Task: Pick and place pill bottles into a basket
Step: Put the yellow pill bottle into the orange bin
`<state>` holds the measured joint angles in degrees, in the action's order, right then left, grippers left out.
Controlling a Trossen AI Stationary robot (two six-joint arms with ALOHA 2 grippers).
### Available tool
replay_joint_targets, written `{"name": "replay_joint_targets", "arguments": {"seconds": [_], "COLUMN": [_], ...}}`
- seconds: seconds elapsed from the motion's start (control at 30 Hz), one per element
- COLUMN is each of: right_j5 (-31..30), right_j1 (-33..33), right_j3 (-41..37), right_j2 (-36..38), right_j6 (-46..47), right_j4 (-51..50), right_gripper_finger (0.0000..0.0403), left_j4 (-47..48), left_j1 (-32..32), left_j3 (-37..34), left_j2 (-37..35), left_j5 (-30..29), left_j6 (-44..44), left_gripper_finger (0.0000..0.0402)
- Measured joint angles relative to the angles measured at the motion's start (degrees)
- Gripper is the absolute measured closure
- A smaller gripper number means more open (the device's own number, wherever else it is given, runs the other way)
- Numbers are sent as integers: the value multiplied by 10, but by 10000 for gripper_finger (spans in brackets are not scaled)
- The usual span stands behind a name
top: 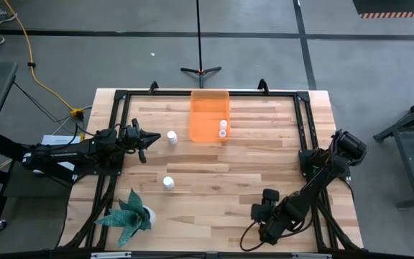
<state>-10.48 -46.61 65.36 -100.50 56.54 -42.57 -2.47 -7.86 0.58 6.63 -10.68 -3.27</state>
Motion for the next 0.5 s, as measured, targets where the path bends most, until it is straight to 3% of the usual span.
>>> {"name": "replay_joint_targets", "arguments": {"seconds": [0.27,0.5], "right_j5": [21,21], "right_j1": [0,0], "right_j3": [0,0], "right_j2": [-1,-1], "right_j6": [0,0], "right_j4": [-16,-16], "right_gripper_finger": [167,208], "left_j4": [0,0], "left_j1": [0,0], "left_j3": [0,0], "left_j2": [0,0], "left_j5": [0,0], "left_j6": [0,0], "left_gripper_finger": [339,339]}}
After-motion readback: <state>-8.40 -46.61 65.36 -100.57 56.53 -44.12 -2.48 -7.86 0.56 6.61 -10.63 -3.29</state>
